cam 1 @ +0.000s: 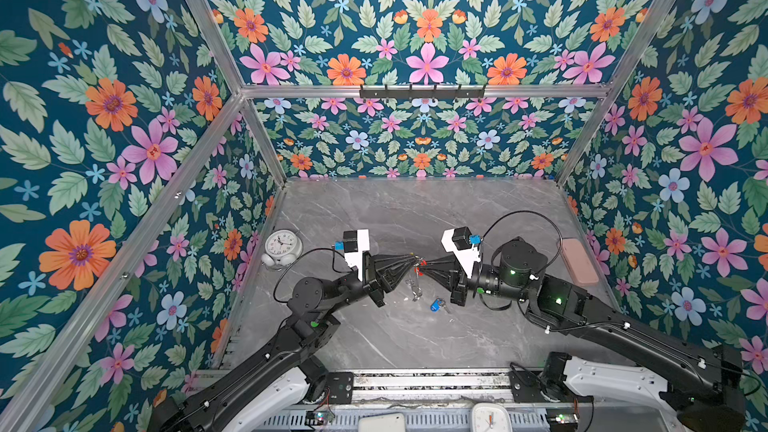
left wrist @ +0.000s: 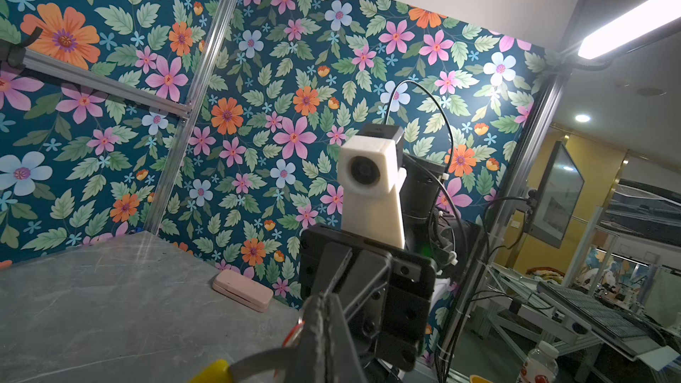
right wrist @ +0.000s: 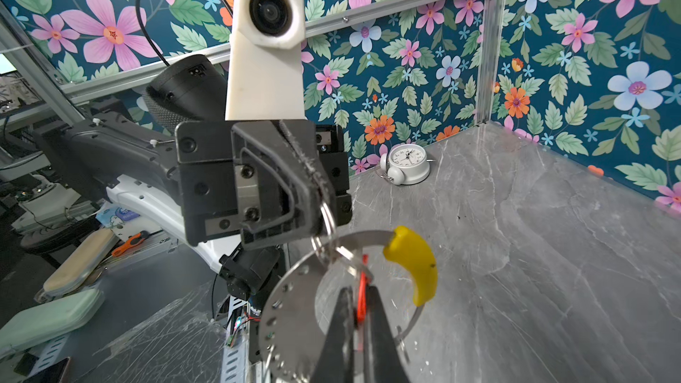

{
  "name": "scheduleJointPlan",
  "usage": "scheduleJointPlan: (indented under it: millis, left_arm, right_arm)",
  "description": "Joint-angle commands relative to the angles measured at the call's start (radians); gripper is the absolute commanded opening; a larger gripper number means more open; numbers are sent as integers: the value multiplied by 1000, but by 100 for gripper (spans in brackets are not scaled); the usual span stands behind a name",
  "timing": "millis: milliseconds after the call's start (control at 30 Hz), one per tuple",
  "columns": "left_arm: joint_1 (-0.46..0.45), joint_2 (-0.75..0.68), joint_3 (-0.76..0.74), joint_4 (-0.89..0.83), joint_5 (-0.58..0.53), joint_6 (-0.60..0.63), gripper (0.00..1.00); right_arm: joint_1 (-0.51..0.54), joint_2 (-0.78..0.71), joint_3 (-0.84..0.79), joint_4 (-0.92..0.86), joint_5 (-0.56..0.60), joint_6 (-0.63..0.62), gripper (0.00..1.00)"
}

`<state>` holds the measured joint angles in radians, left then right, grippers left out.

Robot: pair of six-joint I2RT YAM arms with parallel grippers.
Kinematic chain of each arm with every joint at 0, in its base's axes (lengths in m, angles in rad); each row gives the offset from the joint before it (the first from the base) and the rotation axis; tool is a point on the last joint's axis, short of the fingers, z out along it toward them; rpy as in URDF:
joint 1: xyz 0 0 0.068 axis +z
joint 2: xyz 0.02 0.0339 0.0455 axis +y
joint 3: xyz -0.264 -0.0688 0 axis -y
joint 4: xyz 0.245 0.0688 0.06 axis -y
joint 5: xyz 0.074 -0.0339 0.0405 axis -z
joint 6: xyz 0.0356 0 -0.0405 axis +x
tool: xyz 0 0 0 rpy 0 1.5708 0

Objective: Remove the keys from the keyring

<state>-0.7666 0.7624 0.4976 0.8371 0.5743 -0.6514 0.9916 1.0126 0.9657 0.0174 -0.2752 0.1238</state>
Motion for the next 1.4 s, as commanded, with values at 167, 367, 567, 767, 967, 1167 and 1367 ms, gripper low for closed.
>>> scheduleJointPlan:
  millis: [167, 367, 567, 767, 967, 1167, 1367]
  left_arm:
    - [1, -6, 1, 64, -16, -10, 0]
    - [0, 1, 6, 66, -4, -11, 0]
    - [1, 9, 9, 62, 9, -10, 0]
    - [1, -1, 20, 18, 19, 11, 0]
    - [1, -27, 25, -36, 30, 31, 0]
    - [1, -41, 24, -53, 51, 38, 0]
    - [1, -30, 21, -27, 91, 25, 0]
  right_arm:
    - [28, 4, 2, -26, 57, -58, 0]
    - [56, 20, 12, -61, 85, -99, 0]
    - [70, 37, 27, -96, 62, -126, 0]
    - [70, 37, 30, -116, 62, -127, 0]
    - [50, -8, 51, -198, 45, -127, 34]
    - [-106, -71, 64, -205, -190, -52, 47]
    - [-201, -40, 80, -37, -422, 71, 52]
